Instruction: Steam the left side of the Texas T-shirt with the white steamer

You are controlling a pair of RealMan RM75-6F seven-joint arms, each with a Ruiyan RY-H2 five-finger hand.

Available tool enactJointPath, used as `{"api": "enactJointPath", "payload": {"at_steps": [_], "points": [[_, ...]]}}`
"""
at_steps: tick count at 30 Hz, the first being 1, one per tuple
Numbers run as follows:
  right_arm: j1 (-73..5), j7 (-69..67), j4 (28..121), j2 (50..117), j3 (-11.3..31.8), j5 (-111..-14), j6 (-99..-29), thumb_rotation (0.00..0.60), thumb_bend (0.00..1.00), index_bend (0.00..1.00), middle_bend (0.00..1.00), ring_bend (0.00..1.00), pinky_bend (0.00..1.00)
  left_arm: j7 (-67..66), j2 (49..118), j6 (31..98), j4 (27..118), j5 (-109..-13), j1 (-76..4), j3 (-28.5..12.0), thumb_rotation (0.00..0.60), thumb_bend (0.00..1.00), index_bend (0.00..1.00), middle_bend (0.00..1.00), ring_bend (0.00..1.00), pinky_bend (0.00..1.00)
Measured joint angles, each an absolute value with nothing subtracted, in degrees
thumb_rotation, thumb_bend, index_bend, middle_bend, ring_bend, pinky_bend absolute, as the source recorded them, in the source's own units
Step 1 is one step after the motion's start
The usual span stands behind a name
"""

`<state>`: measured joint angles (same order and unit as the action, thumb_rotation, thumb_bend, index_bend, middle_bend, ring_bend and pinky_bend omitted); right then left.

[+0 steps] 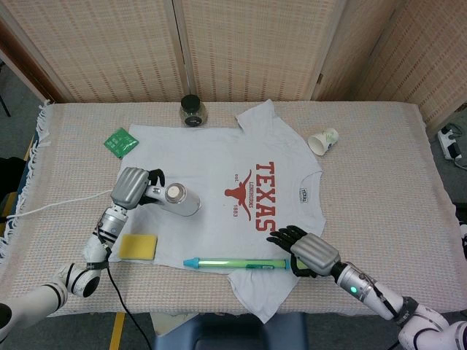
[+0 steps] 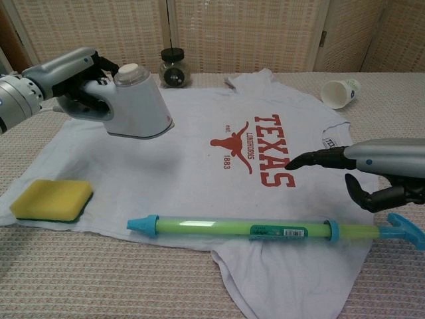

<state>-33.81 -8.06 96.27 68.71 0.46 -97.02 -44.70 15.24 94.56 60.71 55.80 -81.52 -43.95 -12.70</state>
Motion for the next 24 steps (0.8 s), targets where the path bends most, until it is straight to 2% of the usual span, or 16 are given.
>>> {"api": "enactJointPath", "payload": {"at_steps": [12, 24], "points": [[-38.5, -6.8, 88.7, 76.0, 0.6, -93.9, -41.4, 0.266, 1.00, 0.00, 0.03, 0.00, 0.01, 7.3, 103.8, 50.0, 46.9, -74.7, -51.7, -15.4, 0.600, 0.57, 0.84, 1.00, 0.94, 0.78], [-39.6, -7.3, 84.7, 79.2, -1.0, -92.2, -42.2, 0.264, 1.00, 0.00, 0.03, 0.00, 0.01, 2.3, 107.5, 52.2, 46.3, -75.7, -53.0, -14.1, 0.600, 0.56, 0.84, 1.00, 0.94, 0.78]]}}
